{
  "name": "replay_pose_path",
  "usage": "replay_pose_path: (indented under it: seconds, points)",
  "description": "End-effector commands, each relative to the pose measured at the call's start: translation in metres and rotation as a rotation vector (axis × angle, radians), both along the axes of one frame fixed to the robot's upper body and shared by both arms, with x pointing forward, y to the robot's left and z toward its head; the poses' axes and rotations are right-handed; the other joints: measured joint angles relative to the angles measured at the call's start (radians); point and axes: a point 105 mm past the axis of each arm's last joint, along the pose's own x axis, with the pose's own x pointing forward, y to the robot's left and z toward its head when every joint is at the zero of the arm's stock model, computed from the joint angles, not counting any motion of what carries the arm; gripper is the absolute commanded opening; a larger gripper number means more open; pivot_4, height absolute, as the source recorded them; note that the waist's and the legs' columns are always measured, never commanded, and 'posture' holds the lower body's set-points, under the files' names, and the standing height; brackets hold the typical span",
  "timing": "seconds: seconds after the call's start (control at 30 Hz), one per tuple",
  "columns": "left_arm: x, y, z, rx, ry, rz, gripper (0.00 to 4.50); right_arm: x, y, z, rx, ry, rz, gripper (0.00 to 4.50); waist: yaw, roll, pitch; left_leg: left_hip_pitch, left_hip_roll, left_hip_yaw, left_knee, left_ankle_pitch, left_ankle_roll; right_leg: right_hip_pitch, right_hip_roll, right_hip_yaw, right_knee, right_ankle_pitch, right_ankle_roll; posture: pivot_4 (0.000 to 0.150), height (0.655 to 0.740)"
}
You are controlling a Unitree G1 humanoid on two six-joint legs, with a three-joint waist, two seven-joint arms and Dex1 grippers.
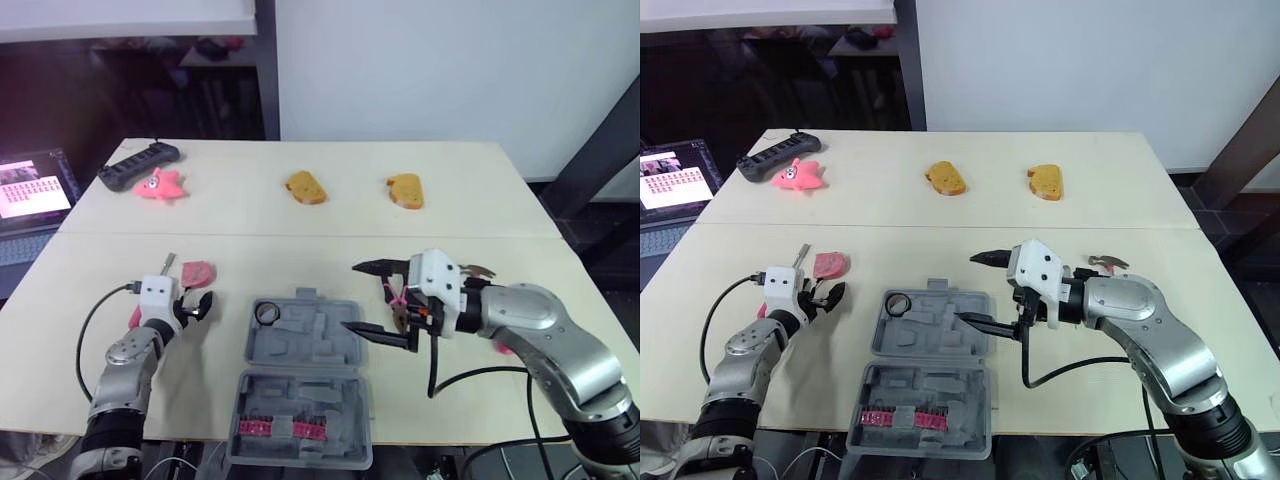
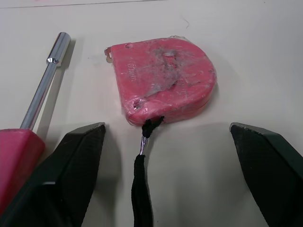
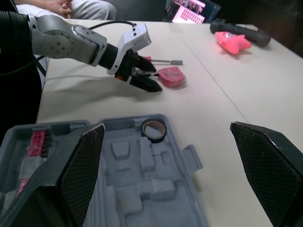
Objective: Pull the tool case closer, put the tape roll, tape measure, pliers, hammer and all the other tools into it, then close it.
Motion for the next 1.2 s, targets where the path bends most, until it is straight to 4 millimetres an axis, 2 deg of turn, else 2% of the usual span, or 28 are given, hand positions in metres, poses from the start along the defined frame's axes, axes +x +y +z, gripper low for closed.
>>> replay_pose_path:
  seconds: [0.03, 0.2, 0.47, 0.63, 0.87, 0.93, 1.0, 1.07, 1.13, 1.2]
  points:
    - [-0.006, -0.009, -0.014, -0.041, 0.054, -0.021, 2.68, -0.001, 0.002, 0.006, 0.006, -0.032, 0.0, 4.5, 0.0, 0.001, -0.001, 0.0, 0.0, 0.0, 0.0, 0.0, 0.0, 0.0, 0.0, 0.0, 0.0, 0.0, 0.0, 0.15, 0.74]
    - [-0.014, -0.007, -0.017, -0.052, 0.073, -0.003, 0.11, -0.001, 0.003, 0.005, 0.004, -0.029, -0.009, 4.5, 0.0, 0.002, -0.001, 0.0, 0.0, 0.0, 0.0, 0.0, 0.0, 0.0, 0.0, 0.0, 0.0, 0.0, 0.0, 0.15, 0.74]
    - [-0.019, -0.002, -0.018, -0.05, 0.083, 0.016, 0.05, 0.001, 0.003, 0.003, -0.001, -0.023, -0.025, 4.5, -0.002, 0.003, -0.002, 0.0, 0.0, 0.0, 0.0, 0.0, 0.0, 0.0, 0.0, 0.0, 0.0, 0.0, 0.0, 0.15, 0.74]
    - [-0.034, 0.0, -0.024, -0.026, 0.097, 0.018, 0.05, -0.001, 0.001, -0.001, -0.007, -0.008, -0.033, 4.5, -0.004, 0.003, -0.002, 0.0, 0.0, 0.0, 0.0, 0.0, 0.0, 0.0, 0.0, 0.0, 0.0, 0.0, 0.0, 0.15, 0.74]
    - [-0.092, -0.003, -0.032, 0.029, 0.121, -0.044, 0.05, -0.007, -0.005, -0.007, -0.013, 0.021, -0.063, 4.5, -0.009, 0.005, -0.003, 0.0, 0.0, 0.001, -0.002, 0.0, 0.0, -0.001, -0.001, 0.001, -0.003, 0.0, 0.0, 0.15, 0.74]
    - [-0.112, 0.0, -0.034, 0.029, 0.144, -0.04, 0.05, -0.009, -0.008, -0.008, -0.014, 0.027, -0.073, 4.5, -0.011, 0.005, -0.003, 0.0, 0.0, 0.001, -0.003, 0.0, 0.0, 0.0, -0.001, 0.001, -0.003, 0.0, 0.0, 0.15, 0.74]
    - [-0.142, 0.001, -0.035, 0.05, 0.177, -0.079, 0.05, -0.01, -0.011, -0.008, -0.019, 0.032, -0.083, 4.5, -0.011, 0.005, -0.003, 0.0, 0.0, 0.002, -0.003, 0.0, 0.0, 0.0, -0.001, 0.001, -0.004, 0.0, -0.001, 0.15, 0.74]
    - [-0.156, -0.001, -0.035, 0.059, 0.195, -0.107, 0.05, -0.011, -0.012, -0.009, -0.021, 0.034, -0.086, 4.5, -0.011, 0.005, -0.003, 0.0, 0.0, 0.003, -0.003, 0.0, 0.0, 0.0, -0.002, 0.001, -0.006, -0.002, -0.003, 0.15, 0.74]
    - [-0.183, 0.001, -0.039, 0.06, 0.232, -0.131, 0.05, -0.011, -0.014, -0.009, -0.026, 0.035, -0.092, 4.5, -0.009, 0.005, -0.003, 0.0, 0.0, 0.003, -0.003, 0.0, 0.0, 0.0, -0.002, 0.001, -0.006, -0.002, -0.004, 0.15, 0.74]
    - [-0.201, 0.001, -0.038, 0.057, 0.25, -0.158, 0.05, -0.01, -0.016, -0.009, -0.031, 0.034, -0.098, 4.5, -0.011, 0.005, -0.003, 0.0, 0.0, 0.004, -0.002, 0.0, 0.0, 0.0, -0.002, 0.002, -0.007, -0.003, -0.005, 0.15, 0.74]
